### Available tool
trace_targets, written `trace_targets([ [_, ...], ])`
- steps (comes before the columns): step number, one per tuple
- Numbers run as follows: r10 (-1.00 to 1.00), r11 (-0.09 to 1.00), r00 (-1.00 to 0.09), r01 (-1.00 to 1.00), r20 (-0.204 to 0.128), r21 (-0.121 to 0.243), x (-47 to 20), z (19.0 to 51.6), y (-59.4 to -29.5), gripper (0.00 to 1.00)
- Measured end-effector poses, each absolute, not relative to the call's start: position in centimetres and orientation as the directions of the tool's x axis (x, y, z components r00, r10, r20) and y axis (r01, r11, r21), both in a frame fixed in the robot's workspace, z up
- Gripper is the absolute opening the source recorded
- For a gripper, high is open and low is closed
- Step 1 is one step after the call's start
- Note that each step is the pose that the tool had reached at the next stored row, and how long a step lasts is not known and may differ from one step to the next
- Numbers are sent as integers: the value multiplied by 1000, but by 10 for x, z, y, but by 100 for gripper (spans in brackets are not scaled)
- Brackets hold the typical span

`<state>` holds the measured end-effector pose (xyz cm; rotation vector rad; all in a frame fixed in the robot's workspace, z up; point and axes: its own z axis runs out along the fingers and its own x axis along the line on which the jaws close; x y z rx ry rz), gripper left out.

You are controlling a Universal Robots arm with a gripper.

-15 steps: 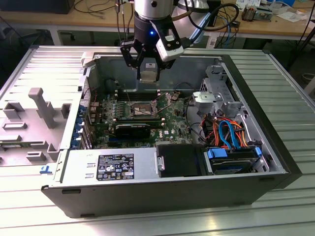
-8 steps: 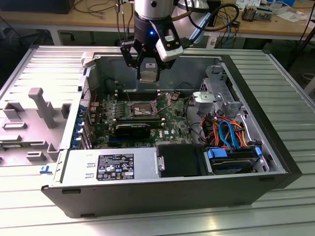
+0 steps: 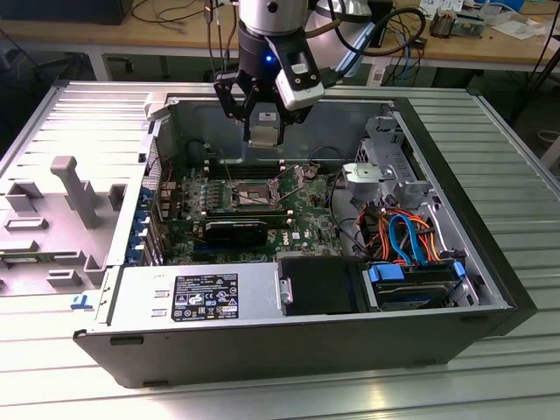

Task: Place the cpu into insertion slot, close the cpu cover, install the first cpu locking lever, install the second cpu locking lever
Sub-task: 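Place the cpu into insertion slot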

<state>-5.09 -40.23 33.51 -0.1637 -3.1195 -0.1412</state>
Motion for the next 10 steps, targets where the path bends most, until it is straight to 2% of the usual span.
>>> trace_targets([
  [10, 135, 987, -991, 136, 19, 89, -51, 335, -402, 55],
])
